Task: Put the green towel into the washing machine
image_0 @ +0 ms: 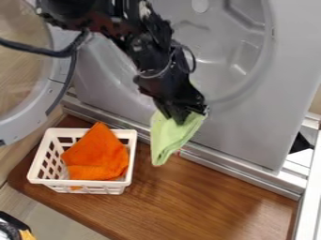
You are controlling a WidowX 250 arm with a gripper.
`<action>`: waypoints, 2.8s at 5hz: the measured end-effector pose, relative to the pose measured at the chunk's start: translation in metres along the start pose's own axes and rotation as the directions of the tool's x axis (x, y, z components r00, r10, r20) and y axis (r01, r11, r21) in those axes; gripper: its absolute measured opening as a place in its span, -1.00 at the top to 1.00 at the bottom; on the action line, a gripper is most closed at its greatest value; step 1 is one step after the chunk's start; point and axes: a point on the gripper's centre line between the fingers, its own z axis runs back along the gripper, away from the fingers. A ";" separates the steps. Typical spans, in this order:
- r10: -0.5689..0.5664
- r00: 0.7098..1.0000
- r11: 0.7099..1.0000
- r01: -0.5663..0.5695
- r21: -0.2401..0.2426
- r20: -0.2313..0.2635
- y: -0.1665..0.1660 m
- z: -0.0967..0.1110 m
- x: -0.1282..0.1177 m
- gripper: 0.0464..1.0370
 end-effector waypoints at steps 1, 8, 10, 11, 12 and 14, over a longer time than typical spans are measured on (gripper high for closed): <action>-0.005 0.999 1.000 0.004 0.011 0.046 0.005 0.006 0.018 0.91; 0.016 0.999 1.000 -0.016 -0.014 0.044 0.010 -0.043 0.079 -0.16; 0.021 0.999 1.000 -0.020 -0.020 0.039 0.009 -0.045 0.076 -0.94; 0.031 0.999 0.999 -0.030 -0.022 0.032 0.008 -0.046 0.074 -0.93; 0.031 0.999 0.999 -0.031 -0.027 0.012 0.008 -0.046 0.070 -0.93; 0.022 0.999 0.999 -0.021 -0.034 0.024 0.004 -0.028 0.068 -0.92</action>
